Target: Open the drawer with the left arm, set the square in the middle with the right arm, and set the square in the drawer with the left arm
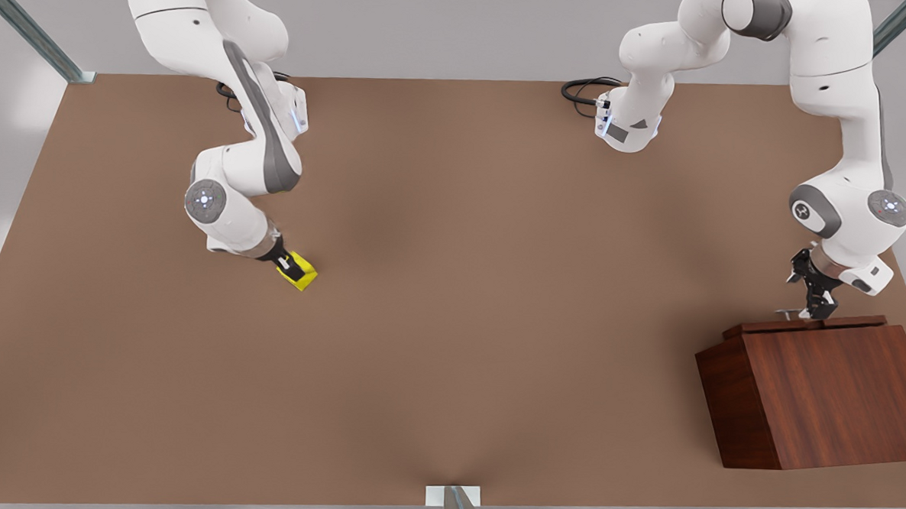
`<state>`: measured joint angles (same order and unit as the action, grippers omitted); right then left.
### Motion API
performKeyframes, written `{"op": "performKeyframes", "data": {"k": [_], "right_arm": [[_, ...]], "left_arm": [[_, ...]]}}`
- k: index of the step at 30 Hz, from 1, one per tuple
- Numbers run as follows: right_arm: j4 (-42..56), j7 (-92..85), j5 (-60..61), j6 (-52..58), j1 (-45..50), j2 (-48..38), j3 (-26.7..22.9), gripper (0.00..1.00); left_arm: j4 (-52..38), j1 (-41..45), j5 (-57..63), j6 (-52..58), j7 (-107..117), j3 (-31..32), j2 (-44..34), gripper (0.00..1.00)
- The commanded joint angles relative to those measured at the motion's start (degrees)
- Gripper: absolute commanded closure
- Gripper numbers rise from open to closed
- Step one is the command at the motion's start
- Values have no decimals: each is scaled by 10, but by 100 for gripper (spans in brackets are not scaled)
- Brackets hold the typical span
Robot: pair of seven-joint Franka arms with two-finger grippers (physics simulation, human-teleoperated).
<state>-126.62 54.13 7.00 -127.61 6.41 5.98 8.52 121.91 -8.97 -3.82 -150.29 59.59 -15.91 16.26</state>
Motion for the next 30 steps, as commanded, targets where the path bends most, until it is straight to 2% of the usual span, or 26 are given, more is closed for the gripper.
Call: {"op": "performKeyframes", "data": {"k": [1,6,10,15,16,20,30], "right_arm": [[-6,-9,-1,0,6,1,0,0],[-22,-32,-11,-24,6,41,0,0],[13,-33,-38,-20,-14,98,0,0],[-14,-140,-23,-83,-49,104,1,0],[-21,-166,14,-88,-51,105,2,0],[-33,-170,27,-126,-35,115,7,0],[-40,-169,27,-122,-25,129,6,0]], "left_arm": [[0,-3,2,0,0,0,0,0],[1,-6,4,9,-1,0,-1,0],[7,-7,5,33,0,0,-12,0],[7,-11,7,55,-2,-3,-24,0],[7,-11,8,57,-2,-3,-22,0],[11,-11,8,75,-2,-3,-25,0],[11,-15,29,125,-2,-12,-43,0]]}}
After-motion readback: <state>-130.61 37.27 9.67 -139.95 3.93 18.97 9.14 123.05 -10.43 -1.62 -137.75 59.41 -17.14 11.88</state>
